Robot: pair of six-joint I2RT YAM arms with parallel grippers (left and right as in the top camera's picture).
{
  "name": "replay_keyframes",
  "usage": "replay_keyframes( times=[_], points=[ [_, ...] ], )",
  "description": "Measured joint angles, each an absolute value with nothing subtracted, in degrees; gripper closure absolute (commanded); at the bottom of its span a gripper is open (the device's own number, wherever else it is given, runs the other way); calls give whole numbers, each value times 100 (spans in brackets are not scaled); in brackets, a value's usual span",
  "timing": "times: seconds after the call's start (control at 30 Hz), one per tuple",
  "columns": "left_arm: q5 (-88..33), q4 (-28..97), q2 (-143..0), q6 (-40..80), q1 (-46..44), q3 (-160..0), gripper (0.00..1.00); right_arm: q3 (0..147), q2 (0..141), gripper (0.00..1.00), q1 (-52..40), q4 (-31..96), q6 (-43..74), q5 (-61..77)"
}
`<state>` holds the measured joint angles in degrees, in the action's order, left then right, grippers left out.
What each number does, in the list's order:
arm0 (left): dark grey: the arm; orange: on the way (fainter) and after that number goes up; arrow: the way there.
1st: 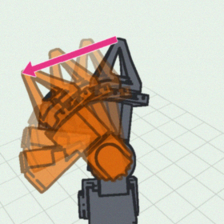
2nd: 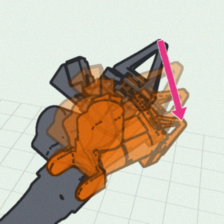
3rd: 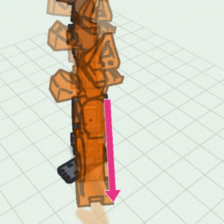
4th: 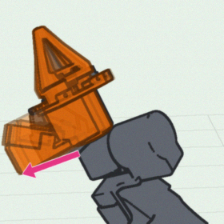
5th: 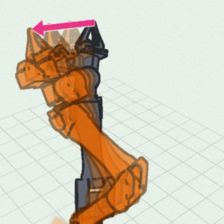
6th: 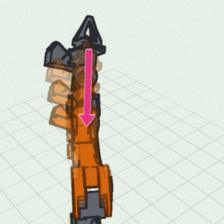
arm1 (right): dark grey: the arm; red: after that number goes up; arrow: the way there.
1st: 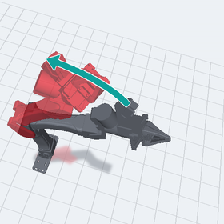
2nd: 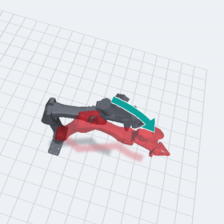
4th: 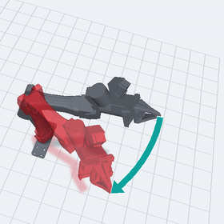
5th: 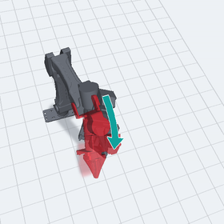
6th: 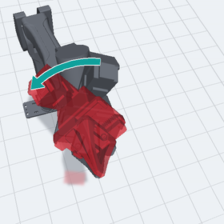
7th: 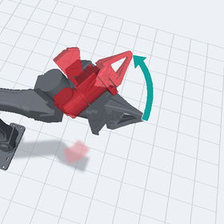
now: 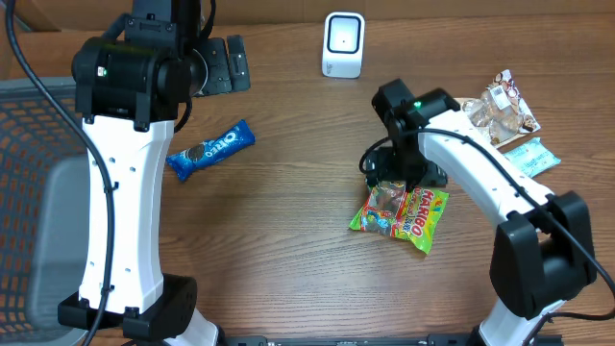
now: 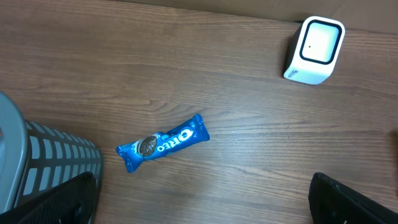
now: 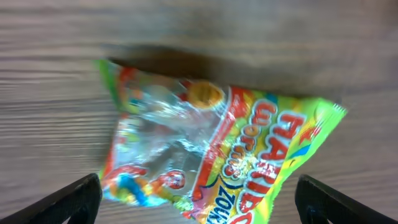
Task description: Scan the item barcode
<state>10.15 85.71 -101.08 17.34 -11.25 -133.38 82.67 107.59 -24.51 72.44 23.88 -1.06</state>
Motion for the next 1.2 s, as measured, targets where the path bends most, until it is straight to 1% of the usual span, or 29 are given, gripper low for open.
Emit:
replay_keyframes(
  times=[0.13,0.27,0.33,0.43,0.47,0.5,0.6,0.63,0.73,0.77,0.83,0.87,1.03,1.2],
  points=[
    [1015,8569,-10108,1734,-1125,-13338,0,7627,10759,0,-2451,7008,2639,12],
    [1015,8571,-10108,1734,-1125,-13338,0,7170,10763,1,-2451,6484,2749,224],
    [1015,8569,-10108,1734,-1125,-13336,0,7013,10761,3,-2451,6219,2779,283],
    [1015,8571,-10108,1734,-1125,-13338,0,6707,10694,10,-2451,5745,2816,346],
    [1015,8569,-10108,1734,-1125,-13338,0,6619,10643,14,-2453,5636,2840,349],
    [1015,8571,-10108,1734,-1125,-13338,0,6493,10565,23,-2451,5472,2845,344],
    [1015,8573,-10108,1734,-1125,-13338,0,6191,10394,43,-2447,5122,2862,261],
    [1015,8571,-10108,1734,-1125,-13338,0,6108,10344,51,-2440,5030,2864,228],
    [1015,8571,-10108,1734,-1125,-13336,0,6005,10302,69,-2440,4904,2886,143],
    [1015,8571,-10108,1734,-1125,-13336,0,5999,10302,79,-2443,4893,2849,128],
    [1015,8571,-10108,1734,-1125,-13338,0,6010,10300,95,-2440,4886,2840,126],
    [1015,8571,-10108,1734,-1125,-13338,0,6025,10300,96,-2443,4904,2856,121],
    [1015,8571,-10108,1734,-1125,-13336,0,6333,10451,96,-2443,5137,2606,130],
    [1015,8571,-10108,1734,-1125,-13338,0,7172,10790,96,-2447,5509,2370,128]
  ],
)
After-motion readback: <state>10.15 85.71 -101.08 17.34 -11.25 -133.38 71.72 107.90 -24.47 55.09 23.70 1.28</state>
